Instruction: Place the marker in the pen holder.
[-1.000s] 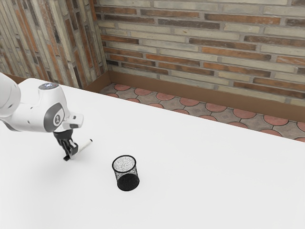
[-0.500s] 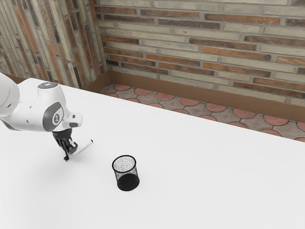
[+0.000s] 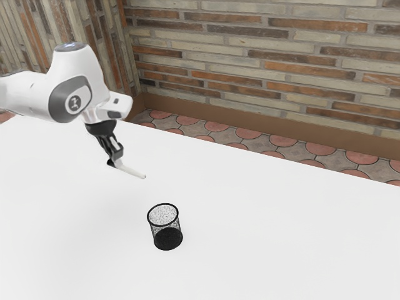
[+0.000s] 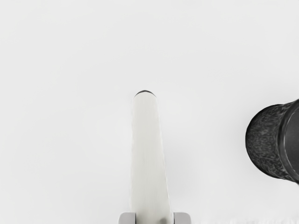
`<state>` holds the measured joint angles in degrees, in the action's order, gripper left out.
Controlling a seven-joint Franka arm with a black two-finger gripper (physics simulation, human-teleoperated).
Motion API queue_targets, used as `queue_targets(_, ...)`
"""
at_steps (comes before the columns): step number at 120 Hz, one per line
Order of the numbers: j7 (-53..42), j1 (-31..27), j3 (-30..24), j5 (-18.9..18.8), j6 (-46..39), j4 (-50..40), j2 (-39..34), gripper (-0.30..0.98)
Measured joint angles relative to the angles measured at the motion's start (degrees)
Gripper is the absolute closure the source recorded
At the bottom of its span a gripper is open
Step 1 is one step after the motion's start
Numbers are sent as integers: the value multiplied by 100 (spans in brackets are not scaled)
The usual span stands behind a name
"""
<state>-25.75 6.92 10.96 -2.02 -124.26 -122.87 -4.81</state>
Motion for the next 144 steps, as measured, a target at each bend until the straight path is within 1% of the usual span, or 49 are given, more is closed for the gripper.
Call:
queue_targets(8, 155, 256, -368, -64, 401, 2, -351, 74)
queue_targets(19, 372, 472, -841, -94, 836, 16, -605, 74)
queue_targets(31, 604, 593, -1022, -97, 1197, 17, -849, 74)
queue_targets(43, 810, 669, -1097, -80, 1450, 11, -850, 74)
queue_targets(58, 1023, 739, -1167, -56, 1625, 65, -680, 74)
queue_targets(82, 1282, 780, -1183, -48, 1751, 506, -117, 74)
queue_targets(99, 1413, 784, -1161, -36, 1789, 706, 309, 72)
queue_targets(118, 1519, 671, -1137, -21, 1772, 914, 661, 70)
queue_targets(132, 1571, 497, -1103, -20, 1762, 988, 742, 70)
queue_targets(136, 1582, 432, -1074, -15, 1762, 989, 779, 66)
queue_targets(144, 1598, 263, -1042, 30, 1763, 1024, 951, 51)
